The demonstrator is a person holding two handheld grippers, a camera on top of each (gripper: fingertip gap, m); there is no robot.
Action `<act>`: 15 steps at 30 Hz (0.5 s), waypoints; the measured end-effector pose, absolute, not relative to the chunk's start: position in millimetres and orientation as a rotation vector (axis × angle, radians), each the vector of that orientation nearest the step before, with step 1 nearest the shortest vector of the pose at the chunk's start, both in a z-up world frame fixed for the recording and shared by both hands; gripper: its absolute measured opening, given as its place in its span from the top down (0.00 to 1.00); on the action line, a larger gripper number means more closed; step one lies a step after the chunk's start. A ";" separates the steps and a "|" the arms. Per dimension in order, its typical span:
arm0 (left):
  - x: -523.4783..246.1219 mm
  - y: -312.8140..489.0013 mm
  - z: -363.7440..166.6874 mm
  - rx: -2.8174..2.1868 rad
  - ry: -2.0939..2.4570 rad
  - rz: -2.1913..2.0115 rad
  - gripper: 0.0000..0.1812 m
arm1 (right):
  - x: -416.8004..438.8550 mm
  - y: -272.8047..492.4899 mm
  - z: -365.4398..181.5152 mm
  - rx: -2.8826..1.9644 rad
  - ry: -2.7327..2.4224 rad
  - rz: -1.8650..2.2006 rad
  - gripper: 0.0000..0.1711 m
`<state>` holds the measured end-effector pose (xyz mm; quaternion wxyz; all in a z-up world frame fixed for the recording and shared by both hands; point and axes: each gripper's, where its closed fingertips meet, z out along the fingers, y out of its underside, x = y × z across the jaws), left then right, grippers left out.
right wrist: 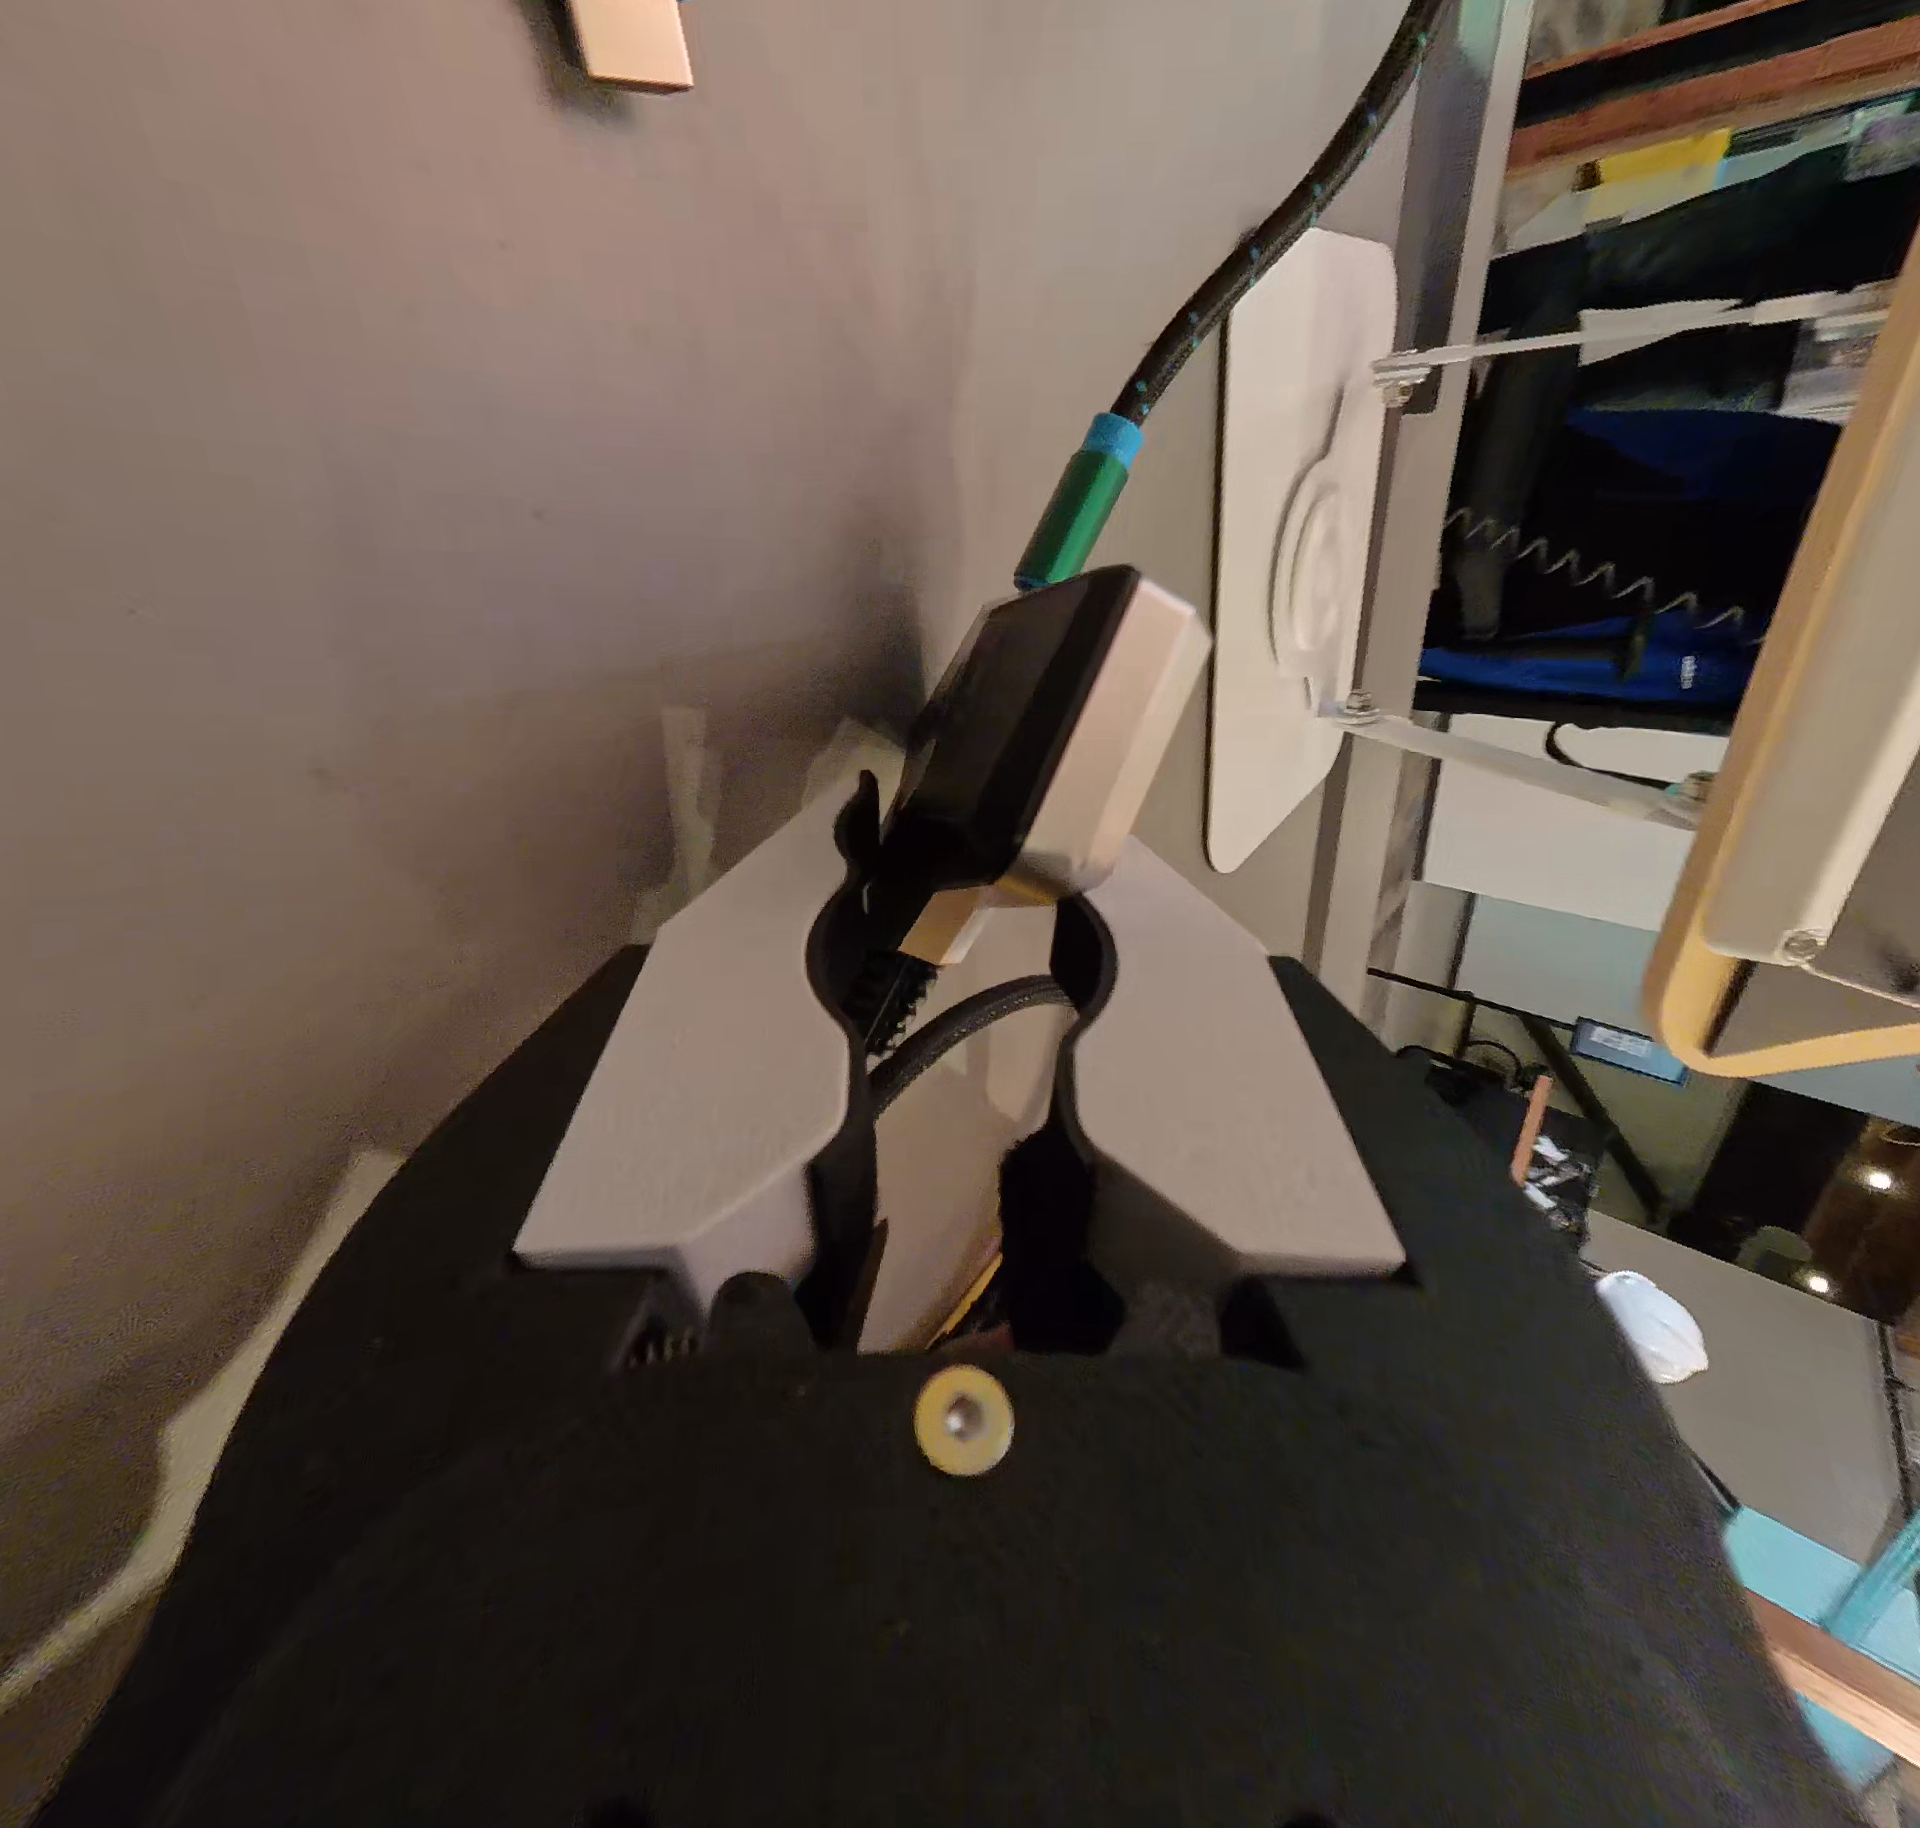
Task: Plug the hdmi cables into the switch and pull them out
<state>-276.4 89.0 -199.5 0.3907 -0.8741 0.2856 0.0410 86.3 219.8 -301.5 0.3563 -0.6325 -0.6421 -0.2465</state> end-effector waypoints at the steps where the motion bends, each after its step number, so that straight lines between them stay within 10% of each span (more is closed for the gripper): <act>1: -288.3 91.5 -216.1 -2.277 0.753 0.164 0.79 | 86.3 220.6 -301.2 -1.633 -1.660 -0.640 0.81; 15: -333.9 109.9 -295.8 -2.042 1.841 0.638 0.77 | 80.7 210.9 -296.1 -1.647 -1.687 -0.558 0.76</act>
